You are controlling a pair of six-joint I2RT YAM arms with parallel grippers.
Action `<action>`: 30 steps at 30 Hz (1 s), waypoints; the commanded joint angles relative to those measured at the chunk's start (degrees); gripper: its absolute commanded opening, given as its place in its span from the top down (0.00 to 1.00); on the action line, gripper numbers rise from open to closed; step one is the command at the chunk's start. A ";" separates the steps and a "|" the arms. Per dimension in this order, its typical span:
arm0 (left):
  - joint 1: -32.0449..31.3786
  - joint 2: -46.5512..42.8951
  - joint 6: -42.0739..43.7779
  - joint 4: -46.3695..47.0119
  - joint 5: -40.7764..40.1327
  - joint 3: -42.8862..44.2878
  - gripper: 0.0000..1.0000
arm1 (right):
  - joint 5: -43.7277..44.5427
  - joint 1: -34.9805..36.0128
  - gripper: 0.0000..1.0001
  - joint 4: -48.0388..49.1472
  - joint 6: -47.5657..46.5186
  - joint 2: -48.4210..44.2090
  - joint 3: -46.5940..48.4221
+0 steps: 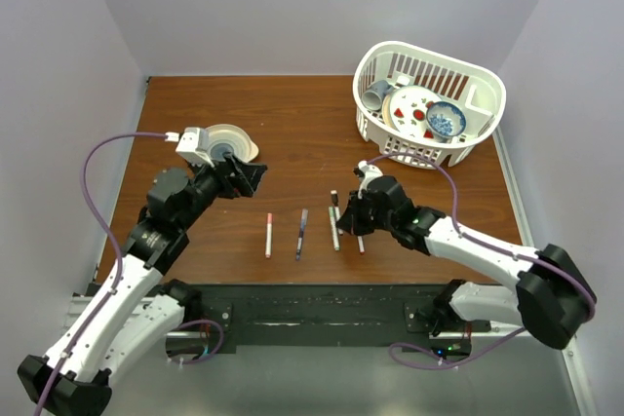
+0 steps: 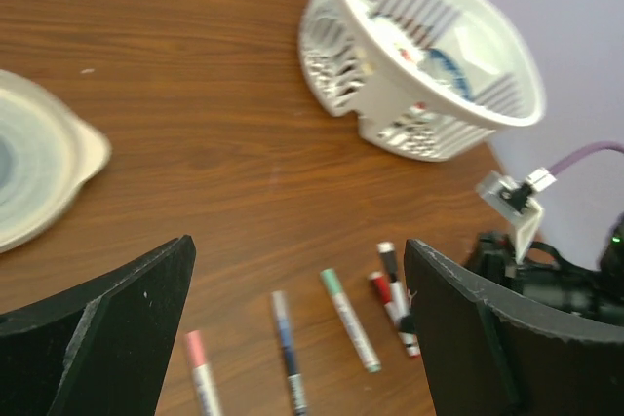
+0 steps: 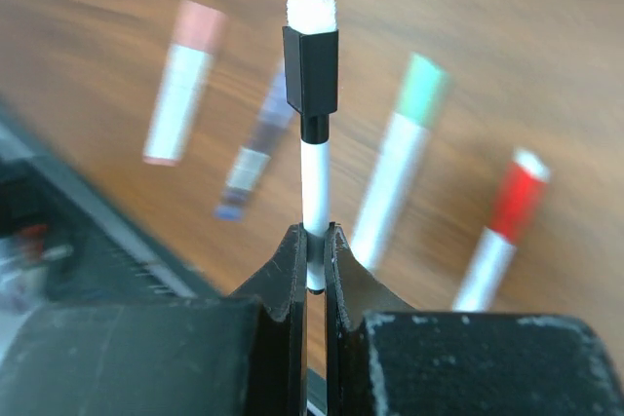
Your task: Insert the pens into the pen caps
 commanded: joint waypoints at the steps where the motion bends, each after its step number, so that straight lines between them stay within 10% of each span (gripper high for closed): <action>1: 0.23 -3.11 9.72 -7.82 -12.57 -0.98 0.07 | 12.48 -0.09 1.00 -10.23 3.79 3.71 3.42; 13: 0.23 -4.35 11.05 -7.83 -12.58 -1.60 0.07 | 8.64 -0.01 0.90 -7.97 7.91 8.57 3.34; 23: 0.23 -5.67 11.05 -6.42 -9.51 -2.31 0.07 | 7.84 -0.09 0.48 -20.70 4.94 -5.13 13.61; 28: 0.23 -7.42 8.33 -6.16 -0.22 0.58 0.07 | 6.26 -0.18 0.01 -22.38 1.07 -14.01 19.32; 30: 0.23 -8.56 7.97 -5.90 3.40 2.17 0.07 | 6.26 -0.18 0.01 -23.25 0.98 -16.30 20.56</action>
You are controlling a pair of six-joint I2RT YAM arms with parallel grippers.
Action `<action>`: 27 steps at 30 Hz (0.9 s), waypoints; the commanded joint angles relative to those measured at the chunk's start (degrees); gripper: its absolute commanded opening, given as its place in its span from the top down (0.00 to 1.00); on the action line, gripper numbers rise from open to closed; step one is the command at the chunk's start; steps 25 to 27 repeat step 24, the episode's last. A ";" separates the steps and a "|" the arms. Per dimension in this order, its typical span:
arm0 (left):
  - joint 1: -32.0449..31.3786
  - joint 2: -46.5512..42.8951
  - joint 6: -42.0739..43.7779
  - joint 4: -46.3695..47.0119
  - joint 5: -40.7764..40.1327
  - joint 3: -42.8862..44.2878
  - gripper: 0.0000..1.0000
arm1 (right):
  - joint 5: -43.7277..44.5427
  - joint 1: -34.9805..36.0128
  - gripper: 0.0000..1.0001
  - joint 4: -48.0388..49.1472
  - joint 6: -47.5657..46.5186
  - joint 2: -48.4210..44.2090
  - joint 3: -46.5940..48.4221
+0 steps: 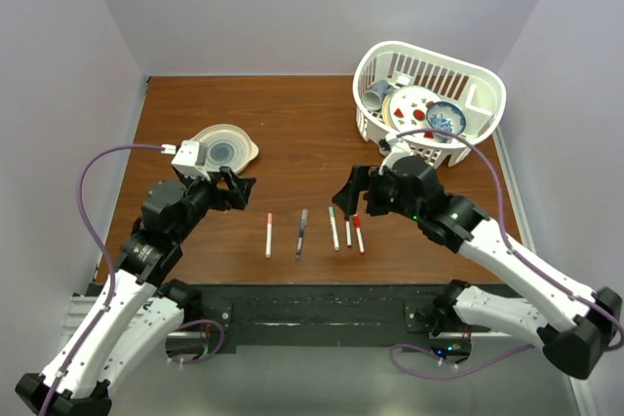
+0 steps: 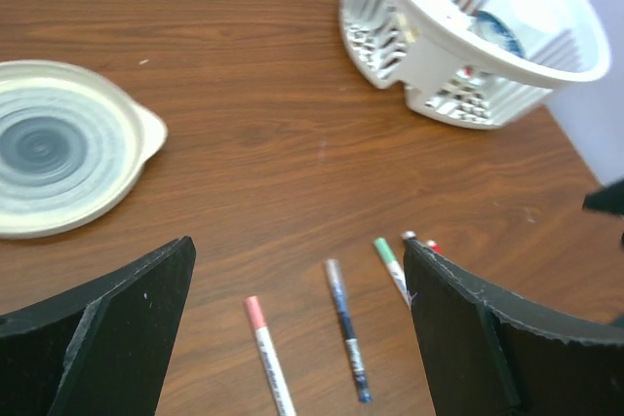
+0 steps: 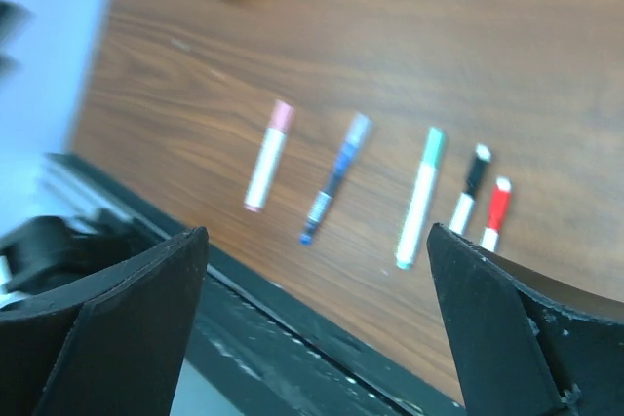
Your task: Insert the pens into the pen caps
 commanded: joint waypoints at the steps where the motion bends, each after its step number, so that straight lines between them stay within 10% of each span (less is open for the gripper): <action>1: 0.23 -2.58 -0.82 2.94 12.08 5.29 0.07 | 0.62 -0.09 0.01 -3.72 -2.52 -6.42 5.76; 27: 0.23 -6.19 -3.80 4.70 17.03 5.22 0.09 | 11.35 -0.09 0.01 -9.26 3.63 -15.84 7.09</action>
